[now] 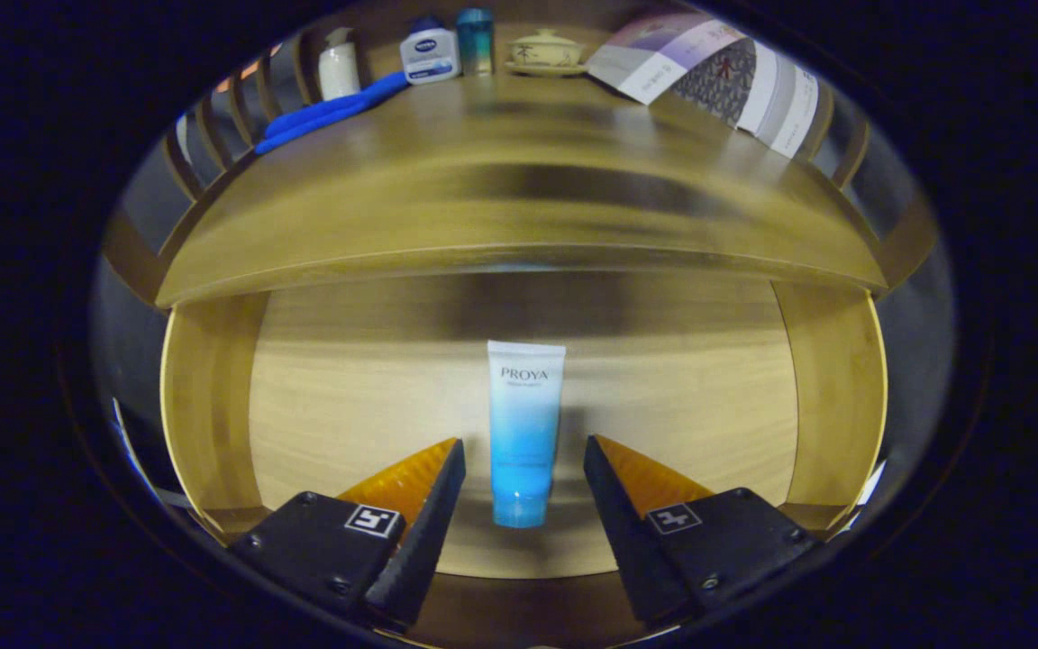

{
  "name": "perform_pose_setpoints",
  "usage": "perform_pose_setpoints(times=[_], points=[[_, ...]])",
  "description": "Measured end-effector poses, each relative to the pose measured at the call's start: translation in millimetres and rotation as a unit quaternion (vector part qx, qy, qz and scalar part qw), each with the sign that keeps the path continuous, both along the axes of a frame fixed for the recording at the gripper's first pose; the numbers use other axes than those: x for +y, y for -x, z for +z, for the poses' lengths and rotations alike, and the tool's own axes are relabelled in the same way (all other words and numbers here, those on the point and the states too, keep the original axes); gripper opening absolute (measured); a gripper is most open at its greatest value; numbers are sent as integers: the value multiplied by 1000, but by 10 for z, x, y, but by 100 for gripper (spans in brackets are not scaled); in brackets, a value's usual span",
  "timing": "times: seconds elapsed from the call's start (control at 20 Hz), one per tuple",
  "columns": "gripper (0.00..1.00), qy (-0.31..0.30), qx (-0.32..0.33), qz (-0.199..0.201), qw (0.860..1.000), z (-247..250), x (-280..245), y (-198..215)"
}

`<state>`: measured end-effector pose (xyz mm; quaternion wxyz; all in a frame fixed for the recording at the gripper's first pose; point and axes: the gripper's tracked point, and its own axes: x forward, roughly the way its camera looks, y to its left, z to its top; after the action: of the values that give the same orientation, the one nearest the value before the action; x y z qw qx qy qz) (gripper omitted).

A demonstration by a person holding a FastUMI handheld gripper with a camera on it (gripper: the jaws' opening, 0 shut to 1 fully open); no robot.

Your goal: Pull open the drawer, take out the items inside it, and place them on the countertop above the cabinet.

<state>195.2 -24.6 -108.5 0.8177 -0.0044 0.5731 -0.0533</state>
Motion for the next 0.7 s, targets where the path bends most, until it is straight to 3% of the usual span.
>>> perform_pose_setpoints(times=[0.25, 0.4, 0.7], points=[[76, -19, 37, -7, 999, 65, 37, -7], [52, -17, 46, -19, 999, 26, -9, -9], [45, -46, 24, -5, 999, 167, 39, 33]])
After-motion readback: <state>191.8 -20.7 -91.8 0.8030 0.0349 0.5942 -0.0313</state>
